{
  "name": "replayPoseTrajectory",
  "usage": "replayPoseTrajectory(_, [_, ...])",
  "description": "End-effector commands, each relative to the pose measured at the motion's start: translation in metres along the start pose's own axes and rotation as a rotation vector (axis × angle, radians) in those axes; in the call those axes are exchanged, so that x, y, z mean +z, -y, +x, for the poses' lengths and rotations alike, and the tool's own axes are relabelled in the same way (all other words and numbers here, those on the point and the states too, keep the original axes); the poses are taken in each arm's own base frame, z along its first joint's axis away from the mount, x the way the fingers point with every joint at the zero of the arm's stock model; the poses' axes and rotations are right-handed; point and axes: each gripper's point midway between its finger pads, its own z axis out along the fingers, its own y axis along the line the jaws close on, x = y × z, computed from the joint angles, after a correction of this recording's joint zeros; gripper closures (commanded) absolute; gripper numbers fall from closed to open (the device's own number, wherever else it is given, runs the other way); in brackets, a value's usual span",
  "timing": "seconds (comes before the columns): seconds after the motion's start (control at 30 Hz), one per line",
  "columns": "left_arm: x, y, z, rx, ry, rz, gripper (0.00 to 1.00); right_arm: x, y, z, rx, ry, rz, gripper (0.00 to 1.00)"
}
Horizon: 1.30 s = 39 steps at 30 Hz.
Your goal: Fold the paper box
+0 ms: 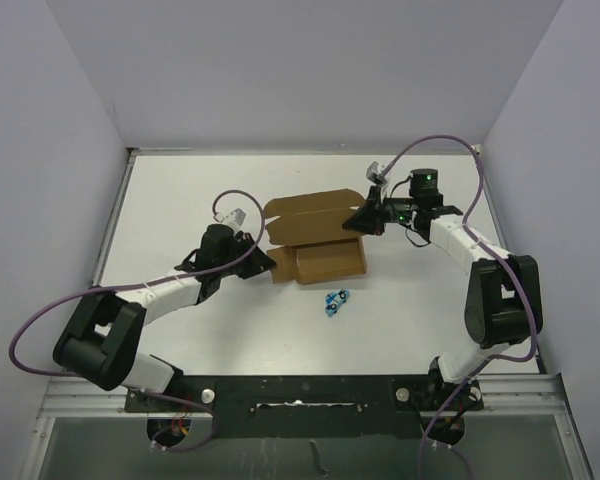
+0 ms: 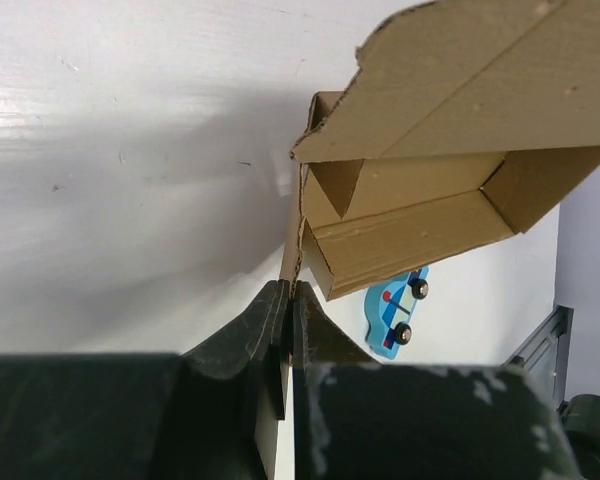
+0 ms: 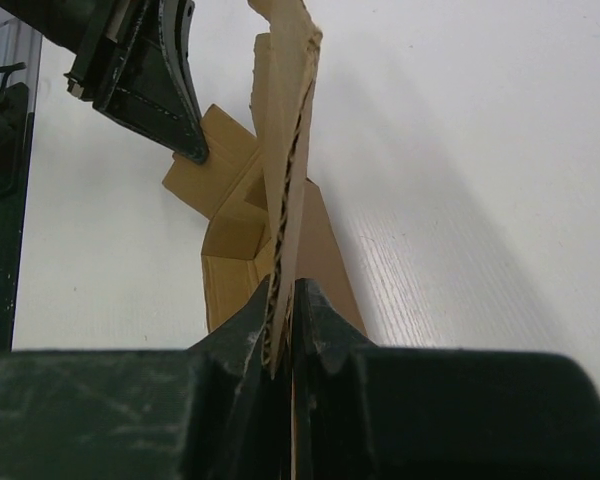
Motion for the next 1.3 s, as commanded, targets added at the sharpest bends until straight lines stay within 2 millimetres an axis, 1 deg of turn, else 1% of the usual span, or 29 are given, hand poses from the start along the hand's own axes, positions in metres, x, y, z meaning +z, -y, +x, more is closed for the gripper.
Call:
replayPoseTrajectory(0.0, [-0.011, 0.026, -0.016, 0.045, 0.081, 0.088, 1.00, 0.009, 0.006, 0.008, 0.007, -0.023, 0.034, 1.00])
replayPoseTrajectory(0.13, [-0.007, 0.040, -0.015, 0.073, 0.061, 0.132, 1.00, 0.014, 0.005, 0.010, 0.022, -0.012, 0.029, 1.00])
replayPoseTrajectory(0.23, [-0.003, 0.045, -0.013, 0.089, 0.047, 0.145, 1.00, 0.014, 0.007, 0.013, 0.033, -0.014, 0.042, 1.00])
replayPoseTrajectory(0.47, [-0.001, 0.047, -0.010, 0.110, 0.035, 0.149, 1.00, 0.014, 0.012, 0.022, 0.052, -0.025, 0.051, 1.00])
replayPoseTrajectory(0.6, [0.003, 0.048, -0.011, 0.120, 0.024, 0.156, 1.00, 0.014, 0.012, 0.022, 0.052, -0.024, 0.048, 1.00])
replayPoseTrajectory(0.73, [0.006, 0.043, -0.009, 0.110, 0.006, 0.158, 0.94, 0.014, 0.012, 0.023, 0.053, -0.026, 0.049, 1.00])
replayPoseTrajectory(0.8, [0.007, 0.040, -0.008, 0.094, 0.001, 0.166, 0.93, 0.013, 0.012, 0.022, 0.051, -0.024, 0.049, 1.00])
replayPoseTrajectory(1.0, [0.005, 0.038, -0.009, 0.060, 0.000, 0.210, 0.83, 0.013, 0.013, 0.023, 0.054, -0.025, 0.047, 1.00])
replayPoseTrajectory(1.13, [0.003, 0.039, -0.010, 0.028, -0.003, 0.256, 0.74, 0.013, 0.013, 0.023, 0.055, -0.026, 0.048, 1.00])
replayPoseTrajectory(1.27, [0.001, 0.039, -0.008, 0.013, -0.013, 0.268, 0.62, 0.012, 0.015, 0.024, 0.060, -0.027, 0.051, 1.00])
